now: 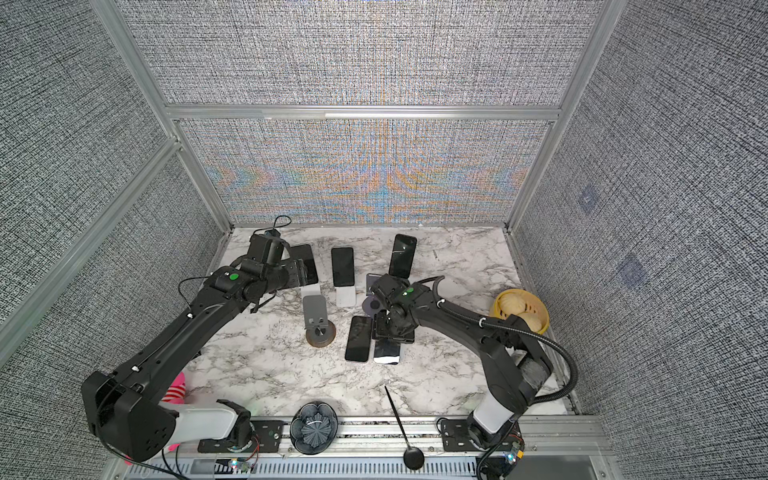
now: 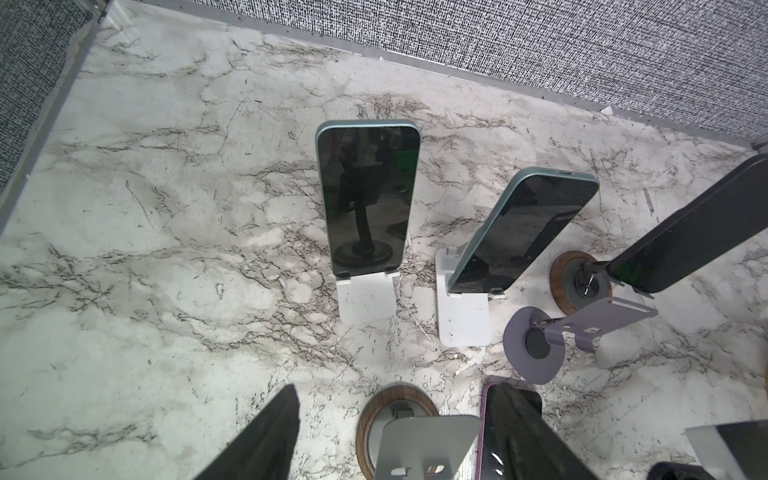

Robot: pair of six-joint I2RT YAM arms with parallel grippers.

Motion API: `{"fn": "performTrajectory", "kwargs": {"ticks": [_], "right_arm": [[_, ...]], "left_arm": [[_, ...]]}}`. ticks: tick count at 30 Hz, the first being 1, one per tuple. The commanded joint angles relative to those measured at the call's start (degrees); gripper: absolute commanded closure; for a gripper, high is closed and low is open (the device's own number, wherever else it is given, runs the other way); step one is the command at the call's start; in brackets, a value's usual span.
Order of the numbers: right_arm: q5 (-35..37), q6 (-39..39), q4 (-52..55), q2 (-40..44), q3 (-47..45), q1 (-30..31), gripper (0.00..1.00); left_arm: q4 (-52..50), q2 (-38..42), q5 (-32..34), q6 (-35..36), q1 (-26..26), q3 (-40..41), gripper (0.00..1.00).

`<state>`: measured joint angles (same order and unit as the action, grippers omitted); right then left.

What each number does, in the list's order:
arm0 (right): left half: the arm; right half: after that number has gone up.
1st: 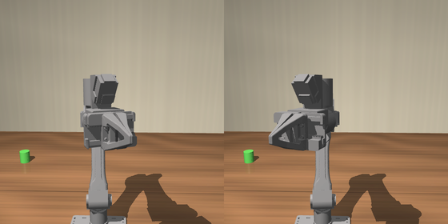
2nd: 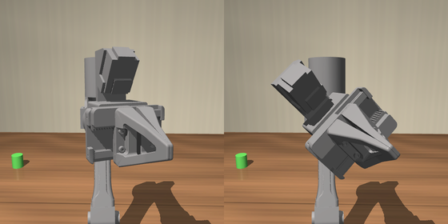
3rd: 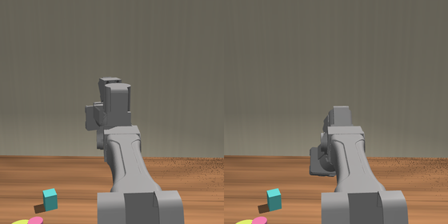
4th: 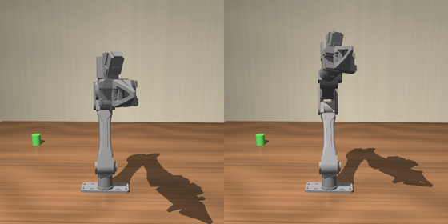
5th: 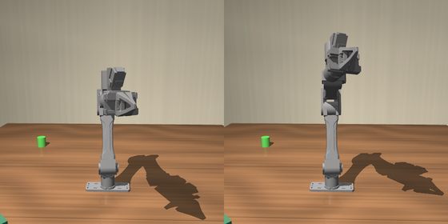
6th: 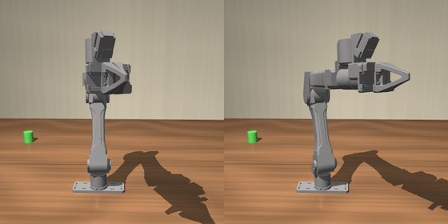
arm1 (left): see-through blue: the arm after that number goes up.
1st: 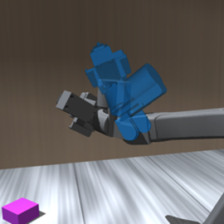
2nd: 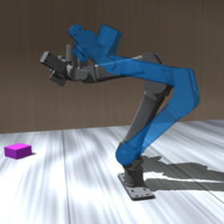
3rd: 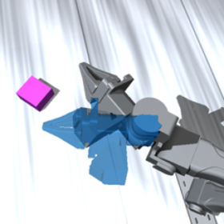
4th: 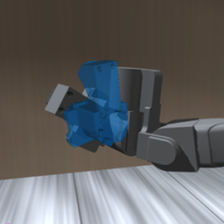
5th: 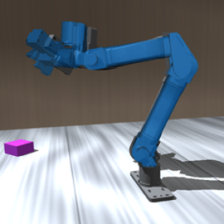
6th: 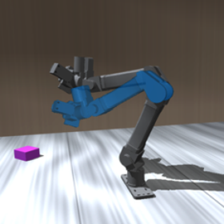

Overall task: Remove the phone from the phone stand
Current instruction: Place the phone at the center of the table.

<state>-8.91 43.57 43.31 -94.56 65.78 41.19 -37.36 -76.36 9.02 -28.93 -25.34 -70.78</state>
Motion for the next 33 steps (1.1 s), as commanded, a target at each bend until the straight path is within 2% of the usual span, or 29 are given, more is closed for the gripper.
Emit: {"fn": "performTrajectory", "kwargs": {"ticks": [1,7,19,30,33], "right_arm": [[-4.03,0.04,-2.43,-2.41,0.55,-1.18,0.54],[-4.14,-3.30,-2.31,-8.08,2.76,-3.60,0.54],[-4.40,-6.20,0.18,-13.95,5.26,-4.45,0.52],[-4.41,-5.31,2.69,-15.02,4.77,-4.65,0.47],[-3.96,-4.99,3.68,-14.29,4.45,-4.61,0.43]], "left_arm": [[0.35,0.59,0.19,0.28,0.10,0.36,0.25],[-0.40,1.08,1.61,0.76,0.28,0.56,0.25],[-0.62,-0.74,1.49,0.52,0.56,0.30,0.25],[-0.53,-0.49,1.53,0.43,0.65,0.28,0.25],[-0.41,-0.58,1.37,0.35,0.71,0.38,0.25]]}}
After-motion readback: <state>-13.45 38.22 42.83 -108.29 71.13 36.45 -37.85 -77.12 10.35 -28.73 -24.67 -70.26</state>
